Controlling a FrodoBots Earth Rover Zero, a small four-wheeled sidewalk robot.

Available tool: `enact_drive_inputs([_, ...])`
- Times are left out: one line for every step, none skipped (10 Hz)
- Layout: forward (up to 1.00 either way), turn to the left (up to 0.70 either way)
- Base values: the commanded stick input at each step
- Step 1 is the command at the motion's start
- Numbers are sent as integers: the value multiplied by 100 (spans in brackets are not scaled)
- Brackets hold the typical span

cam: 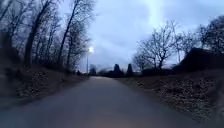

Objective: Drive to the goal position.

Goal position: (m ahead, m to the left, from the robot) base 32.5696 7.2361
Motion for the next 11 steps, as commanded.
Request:
enact_drive_inputs([100, 4])
enact_drive_inputs([100, 4])
enact_drive_inputs([100, 4])
enact_drive_inputs([100, 4])
enact_drive_inputs([100, 4])
enact_drive_inputs([100, 4])
enact_drive_inputs([100, 4])
enact_drive_inputs([100, 4])
enact_drive_inputs([100, 4])
enact_drive_inputs([100, 4])
enact_drive_inputs([100, 4])
